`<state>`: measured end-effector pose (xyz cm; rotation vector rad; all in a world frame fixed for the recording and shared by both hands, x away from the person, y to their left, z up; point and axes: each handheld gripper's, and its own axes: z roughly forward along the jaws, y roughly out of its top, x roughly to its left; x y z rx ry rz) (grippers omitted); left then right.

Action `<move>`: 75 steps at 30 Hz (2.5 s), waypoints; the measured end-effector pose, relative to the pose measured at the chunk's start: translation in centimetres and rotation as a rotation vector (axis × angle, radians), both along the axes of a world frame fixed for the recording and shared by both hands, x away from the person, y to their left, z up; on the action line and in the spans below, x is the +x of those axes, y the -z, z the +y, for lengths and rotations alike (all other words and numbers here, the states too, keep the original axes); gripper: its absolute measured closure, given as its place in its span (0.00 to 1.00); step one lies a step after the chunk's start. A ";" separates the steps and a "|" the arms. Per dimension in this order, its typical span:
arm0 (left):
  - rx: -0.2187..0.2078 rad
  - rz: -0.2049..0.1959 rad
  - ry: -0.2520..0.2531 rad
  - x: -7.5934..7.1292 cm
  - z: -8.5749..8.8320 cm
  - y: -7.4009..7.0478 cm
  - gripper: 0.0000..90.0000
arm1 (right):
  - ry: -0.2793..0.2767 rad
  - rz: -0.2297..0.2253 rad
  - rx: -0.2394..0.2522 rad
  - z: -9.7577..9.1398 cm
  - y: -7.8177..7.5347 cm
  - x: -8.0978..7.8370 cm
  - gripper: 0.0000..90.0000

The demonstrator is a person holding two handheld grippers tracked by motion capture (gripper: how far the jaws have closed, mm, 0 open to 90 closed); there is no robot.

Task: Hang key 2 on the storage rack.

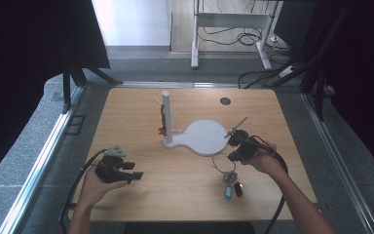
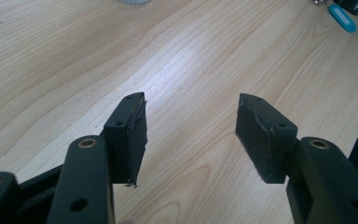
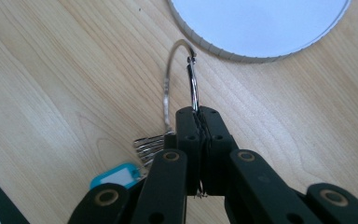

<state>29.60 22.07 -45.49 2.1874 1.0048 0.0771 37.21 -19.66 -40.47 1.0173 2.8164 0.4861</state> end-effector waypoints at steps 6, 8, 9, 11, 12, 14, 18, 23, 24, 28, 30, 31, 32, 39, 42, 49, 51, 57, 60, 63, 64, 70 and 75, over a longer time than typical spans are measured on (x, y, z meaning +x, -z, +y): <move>-0.001 0.000 0.001 0.0 0.0 0.0 0.49 | -0.001 -0.018 0.015 0.0 -1.3 0.1 0.97; -0.002 0.000 0.001 0.0 0.0 0.0 0.49 | -0.004 -0.021 0.015 0.0 -1.5 0.1 0.97; -0.004 0.000 0.002 0.0 0.0 0.0 0.49 | -0.005 -0.021 0.015 0.1 -1.8 0.1 0.97; -0.004 0.004 0.003 0.0 -0.1 0.1 0.49 | -0.018 -0.014 0.020 0.2 -2.5 0.3 0.97; -0.004 0.004 0.003 0.0 -0.1 0.1 0.49 | -0.019 -0.010 0.022 0.3 -2.8 0.4 0.97; -0.001 0.005 0.007 0.0 -0.1 0.1 0.49 | -0.020 -0.010 0.023 0.3 -3.0 0.5 0.97; -0.010 0.000 0.002 0.0 0.1 0.0 0.49 | -0.027 -0.023 0.014 0.8 -4.1 0.8 0.97; -0.009 -0.001 -0.001 0.0 0.3 0.0 0.49 | -0.024 -0.036 0.019 1.0 -4.9 1.1 0.97; -0.010 -0.004 0.000 0.0 0.3 0.0 0.49 | -0.023 -0.041 0.016 1.2 -5.3 1.2 0.97; -0.008 -0.005 0.003 0.0 0.3 0.0 0.49 | -0.026 -0.040 0.023 1.4 -6.0 1.5 0.97; -0.011 -0.003 0.001 -0.1 0.3 -0.1 0.49 | -0.028 -0.044 0.027 1.4 -6.3 1.7 0.97; -0.011 -0.003 0.001 -0.1 0.3 -0.1 0.49 | -0.026 -0.045 0.028 1.5 -6.5 1.8 0.97; -0.011 -0.005 0.001 -0.1 0.4 -0.1 0.49 | -0.026 -0.045 0.028 1.5 -6.5 1.8 0.97; -0.010 0.002 0.002 0.0 0.3 0.0 0.49 | -0.026 -0.060 0.028 1.8 -7.6 2.2 0.97; -0.016 0.001 -0.003 -0.1 0.4 -0.1 0.49 | -0.028 -0.059 0.028 2.0 -7.8 2.2 0.97; -0.013 0.004 -0.001 0.0 0.3 0.0 0.49 | -0.035 -0.064 0.036 2.3 -8.2 2.3 0.97; -0.013 0.004 0.000 0.0 0.3 0.0 0.49 | -0.039 -0.067 0.034 2.5 -8.4 2.4 0.97; -0.014 0.005 -0.001 -0.1 0.5 0.0 0.49 | -0.046 -0.067 0.035 3.1 -9.0 2.9 0.97; -0.013 0.007 0.000 0.0 0.5 0.0 0.49 | -0.040 -0.067 0.040 3.4 -9.3 3.2 0.97; -0.009 0.008 0.004 0.0 0.4 0.1 0.49 | -0.038 -0.067 0.040 3.8 -9.5 3.8 0.97; -0.014 0.010 0.000 0.0 0.5 0.0 0.49 | -0.036 -0.066 0.042 3.9 -9.6 3.9 0.97; -0.021 0.006 -0.005 -0.1 0.8 -0.1 0.49 | -0.024 -0.078 0.051 4.1 -10.0 4.7 0.98; -0.033 0.010 -0.008 -0.1 1.1 -0.1 0.48 | -0.015 -0.081 0.061 4.4 -10.3 5.6 0.98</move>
